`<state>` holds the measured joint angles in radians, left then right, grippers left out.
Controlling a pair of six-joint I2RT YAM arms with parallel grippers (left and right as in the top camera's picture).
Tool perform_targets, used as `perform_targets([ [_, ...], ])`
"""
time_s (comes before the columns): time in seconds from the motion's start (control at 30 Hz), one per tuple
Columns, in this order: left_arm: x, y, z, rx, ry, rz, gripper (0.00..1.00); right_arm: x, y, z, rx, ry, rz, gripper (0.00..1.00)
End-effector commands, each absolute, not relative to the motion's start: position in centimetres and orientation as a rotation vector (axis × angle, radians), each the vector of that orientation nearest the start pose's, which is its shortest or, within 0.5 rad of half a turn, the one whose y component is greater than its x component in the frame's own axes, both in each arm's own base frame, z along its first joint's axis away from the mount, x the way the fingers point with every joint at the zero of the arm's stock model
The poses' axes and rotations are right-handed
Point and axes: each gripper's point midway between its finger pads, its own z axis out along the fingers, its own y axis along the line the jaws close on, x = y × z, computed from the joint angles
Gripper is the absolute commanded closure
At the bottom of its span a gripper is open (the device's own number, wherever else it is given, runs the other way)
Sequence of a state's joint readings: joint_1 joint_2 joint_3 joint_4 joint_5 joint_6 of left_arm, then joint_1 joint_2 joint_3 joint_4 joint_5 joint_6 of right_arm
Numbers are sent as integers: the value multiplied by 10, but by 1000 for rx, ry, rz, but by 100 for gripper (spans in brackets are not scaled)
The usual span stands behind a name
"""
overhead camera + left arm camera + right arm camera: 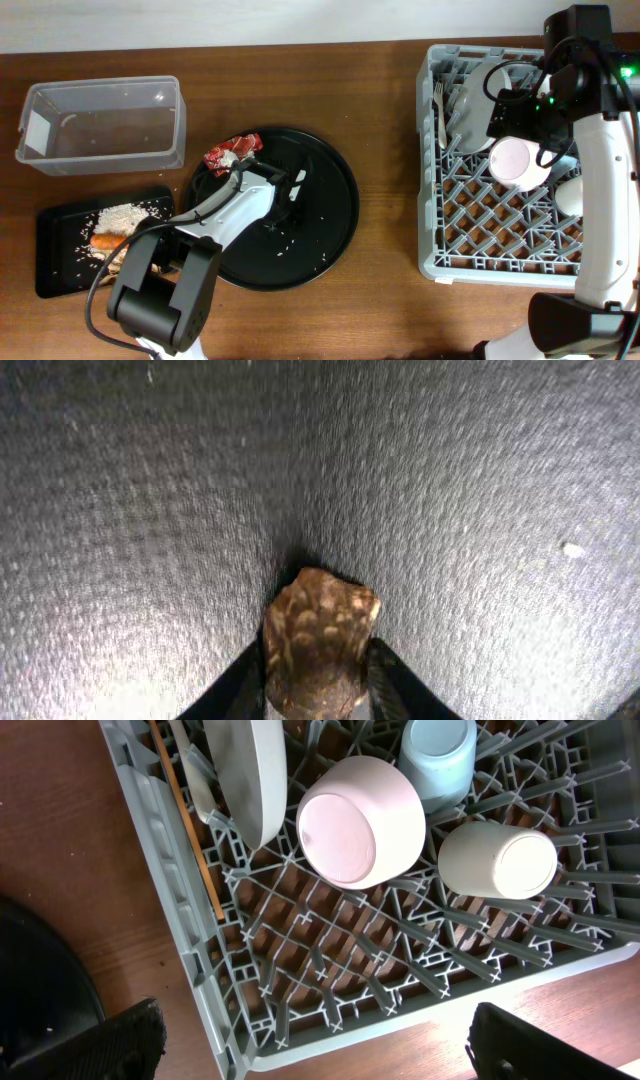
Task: Sort waste into correct bins and load items into the dishwasher rack
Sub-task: 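Grasp the brown scrap and carry it over the clear box, then release the scrap into the box and move left gripper to wrapper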
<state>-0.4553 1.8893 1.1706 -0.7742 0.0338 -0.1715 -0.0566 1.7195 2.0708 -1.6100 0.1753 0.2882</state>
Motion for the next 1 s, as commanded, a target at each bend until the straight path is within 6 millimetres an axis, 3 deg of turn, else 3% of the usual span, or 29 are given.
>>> perform_targets([
  [0.0,315,-164,11,452,3038,-105,74,339,-53,290,539,2733,-211,1],
  [0.27,345,-166,43,393,2981,-130,73,339,-53,290,539,2733,-211,1],
  [0.4,369,-146,58,303,2941,-87,74,339,-53,290,539,2733,-211,1],
  [0.53,397,-110,82,141,2907,-85,74,339,-53,290,539,2733,-211,1],
  [0.8,471,-7,168,-277,2646,-92,73,339,-53,290,539,2733,-211,1],
  [0.97,468,45,169,-458,2625,-88,73,339,-53,290,539,2733,-211,1],
])
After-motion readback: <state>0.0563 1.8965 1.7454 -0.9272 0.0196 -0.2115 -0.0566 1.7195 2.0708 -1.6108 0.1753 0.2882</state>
